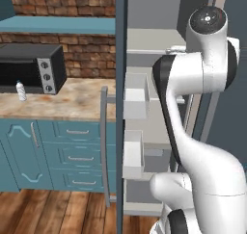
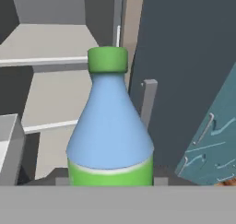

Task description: Take the bottled waters from the counter and place them in the freezer to freeze. Close the freezer door after placing the bottles.

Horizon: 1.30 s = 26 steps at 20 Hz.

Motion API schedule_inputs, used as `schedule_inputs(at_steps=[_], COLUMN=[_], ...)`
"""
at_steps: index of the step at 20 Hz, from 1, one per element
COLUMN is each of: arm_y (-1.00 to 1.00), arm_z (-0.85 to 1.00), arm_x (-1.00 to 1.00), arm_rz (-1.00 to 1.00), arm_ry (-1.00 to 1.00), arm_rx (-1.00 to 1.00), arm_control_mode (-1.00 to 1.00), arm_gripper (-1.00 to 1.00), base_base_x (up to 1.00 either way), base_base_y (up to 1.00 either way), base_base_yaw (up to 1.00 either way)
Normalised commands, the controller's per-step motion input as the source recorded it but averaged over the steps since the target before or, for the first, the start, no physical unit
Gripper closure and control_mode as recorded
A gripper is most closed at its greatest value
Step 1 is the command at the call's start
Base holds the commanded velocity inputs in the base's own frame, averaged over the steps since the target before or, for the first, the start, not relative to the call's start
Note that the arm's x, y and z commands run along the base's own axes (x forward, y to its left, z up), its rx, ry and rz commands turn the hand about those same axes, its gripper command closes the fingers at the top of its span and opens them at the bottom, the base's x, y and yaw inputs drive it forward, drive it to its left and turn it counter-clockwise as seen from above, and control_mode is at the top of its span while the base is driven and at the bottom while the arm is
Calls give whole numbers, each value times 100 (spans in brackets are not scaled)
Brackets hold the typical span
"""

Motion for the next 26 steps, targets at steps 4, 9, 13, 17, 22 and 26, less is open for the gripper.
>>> schedule_inputs(at_steps=[4,9,13,17,22,26], arm_y=[-20,-10,-24,-29,-24,-8], arm_z=[-2,-2,-11,-47,-27,18], arm_x=[36,67,64,13,2,40], arm_rz=[1,15,24,31,31,-1], arm_ry=[1,-18,-19,-18,-44,-4], arm_rx=[1,0,-1,-11,-14,2], arm_control_mode=[-100,-100,-100,-100,-100,-100], arm_gripper=[100,100,100,100,100,100], base_base_x=[0,0,0,0,0,0], base_base_y=[0,0,0,0,0,0], base_base_yaw=[0,0,0,0,0,0])
